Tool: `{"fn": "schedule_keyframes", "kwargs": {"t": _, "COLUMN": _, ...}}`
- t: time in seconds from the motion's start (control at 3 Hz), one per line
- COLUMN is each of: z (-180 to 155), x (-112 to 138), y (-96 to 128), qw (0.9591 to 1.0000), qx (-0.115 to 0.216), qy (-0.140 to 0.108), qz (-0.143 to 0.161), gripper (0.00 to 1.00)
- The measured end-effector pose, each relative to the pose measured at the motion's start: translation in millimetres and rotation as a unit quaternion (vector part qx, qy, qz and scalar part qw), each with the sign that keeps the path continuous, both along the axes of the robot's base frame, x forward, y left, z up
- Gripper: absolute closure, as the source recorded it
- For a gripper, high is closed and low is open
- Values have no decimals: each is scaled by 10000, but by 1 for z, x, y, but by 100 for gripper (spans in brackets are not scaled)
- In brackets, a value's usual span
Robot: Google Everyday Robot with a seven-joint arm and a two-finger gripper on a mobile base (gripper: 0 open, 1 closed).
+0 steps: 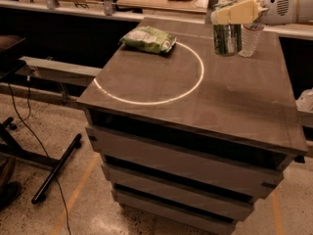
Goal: Place green can upright
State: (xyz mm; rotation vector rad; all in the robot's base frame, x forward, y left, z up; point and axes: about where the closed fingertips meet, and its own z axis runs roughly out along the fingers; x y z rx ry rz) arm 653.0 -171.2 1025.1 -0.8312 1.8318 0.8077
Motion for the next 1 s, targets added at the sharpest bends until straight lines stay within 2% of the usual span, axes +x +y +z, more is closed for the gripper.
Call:
{"fn": "schedule_keyframes", "kwargs": {"t": 0.33, "z": -7, "x": -25, "y": 9, "qw": 9998, "qx": 27, "qy": -179, "qz": -98, "gripper": 100}}
{"fn": "schedule_keyframes", "kwargs": {"t": 0.67, "z": -37, "x": -32, "y": 22, "qw": 10000, "qx": -16, "qy": 67, "qz": -16, "gripper": 100}}
{"fn": "schedule_keyframes", "kwargs": {"t": 1.0, "z": -36, "x": -31, "y": 22, "qw": 10000, "qx": -18, "qy": 60, "qz": -8, "gripper": 100}}
